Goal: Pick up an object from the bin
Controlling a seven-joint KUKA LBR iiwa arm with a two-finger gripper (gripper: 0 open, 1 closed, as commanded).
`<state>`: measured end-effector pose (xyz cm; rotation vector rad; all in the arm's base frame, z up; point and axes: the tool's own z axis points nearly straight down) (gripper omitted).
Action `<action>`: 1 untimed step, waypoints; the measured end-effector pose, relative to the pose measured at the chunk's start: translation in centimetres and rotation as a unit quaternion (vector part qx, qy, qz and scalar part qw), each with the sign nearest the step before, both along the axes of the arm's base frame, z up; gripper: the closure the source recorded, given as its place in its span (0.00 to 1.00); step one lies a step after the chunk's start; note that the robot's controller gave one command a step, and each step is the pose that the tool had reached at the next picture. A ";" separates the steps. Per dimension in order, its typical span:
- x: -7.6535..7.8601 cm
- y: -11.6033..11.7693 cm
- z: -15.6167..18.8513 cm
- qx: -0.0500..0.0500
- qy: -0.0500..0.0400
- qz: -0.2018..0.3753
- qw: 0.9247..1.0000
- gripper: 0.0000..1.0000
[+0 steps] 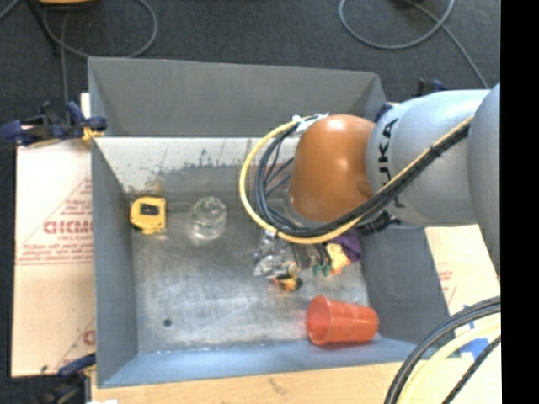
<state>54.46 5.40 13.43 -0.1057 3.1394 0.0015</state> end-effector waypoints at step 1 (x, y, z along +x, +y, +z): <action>0.3 1.5 3.3 -0.001 0.002 0.038 0.999 1.00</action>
Offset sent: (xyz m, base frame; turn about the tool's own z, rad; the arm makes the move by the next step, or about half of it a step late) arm -0.0106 -0.0090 0.1236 -0.3561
